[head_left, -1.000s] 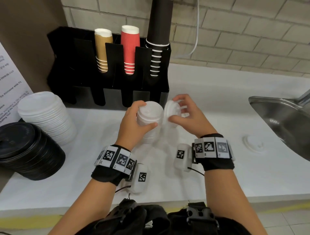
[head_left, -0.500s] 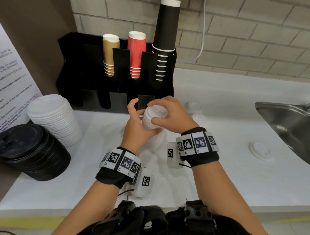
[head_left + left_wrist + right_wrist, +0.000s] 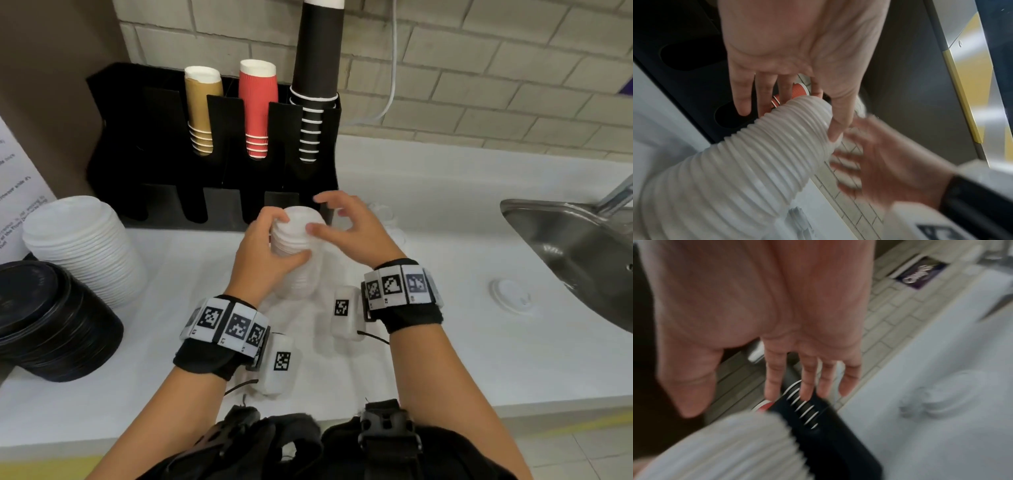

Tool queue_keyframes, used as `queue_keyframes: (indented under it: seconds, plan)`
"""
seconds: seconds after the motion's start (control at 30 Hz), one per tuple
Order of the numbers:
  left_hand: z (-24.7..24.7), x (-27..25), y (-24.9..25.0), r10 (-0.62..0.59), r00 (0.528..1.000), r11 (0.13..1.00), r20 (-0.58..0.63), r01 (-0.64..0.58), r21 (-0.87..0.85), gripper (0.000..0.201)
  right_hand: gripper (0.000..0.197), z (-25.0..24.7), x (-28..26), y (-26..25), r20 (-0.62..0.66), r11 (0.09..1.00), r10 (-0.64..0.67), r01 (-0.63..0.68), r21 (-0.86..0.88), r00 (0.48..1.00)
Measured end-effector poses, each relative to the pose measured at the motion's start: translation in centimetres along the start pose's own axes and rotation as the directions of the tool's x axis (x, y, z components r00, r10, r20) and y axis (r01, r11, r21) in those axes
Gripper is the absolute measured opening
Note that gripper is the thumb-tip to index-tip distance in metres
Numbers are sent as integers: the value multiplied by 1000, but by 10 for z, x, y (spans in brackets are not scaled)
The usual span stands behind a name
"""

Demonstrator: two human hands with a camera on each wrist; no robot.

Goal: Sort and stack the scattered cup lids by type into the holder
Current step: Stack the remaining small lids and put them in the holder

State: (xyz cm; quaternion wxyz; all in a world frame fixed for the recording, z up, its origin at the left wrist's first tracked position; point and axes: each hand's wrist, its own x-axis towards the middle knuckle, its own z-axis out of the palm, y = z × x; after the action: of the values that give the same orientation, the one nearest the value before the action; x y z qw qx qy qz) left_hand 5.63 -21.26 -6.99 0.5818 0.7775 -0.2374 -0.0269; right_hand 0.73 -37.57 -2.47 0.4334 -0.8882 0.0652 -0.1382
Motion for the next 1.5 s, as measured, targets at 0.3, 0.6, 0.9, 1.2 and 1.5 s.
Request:
queue_keyframes:
  seconds: [0.3,0.6,0.9,1.2,1.5]
  plan:
    - [10,3,7,-35,999,999,-40,37,37,48,77,-101,-41,105,-488,457,749,-883,-111,449]
    - [19,-1,11,-58,996,997,-67,62,55,50,64,-123,-75,127,-494,343,768,-913,-220,407]
    - [19,-6,14,-70,995,996,-70,74,57,53,45,-134,-79,118,-285,374,821,-844,-384,494]
    - [19,-9,12,-47,997,998,-56,50,46,54,27,-127,-79,100,-367,421,698,-767,-485,615]
    - [20,-9,3,9,996,998,-83,-4,66,54,39,-88,-28,34,-115,907,420,-416,59,900]
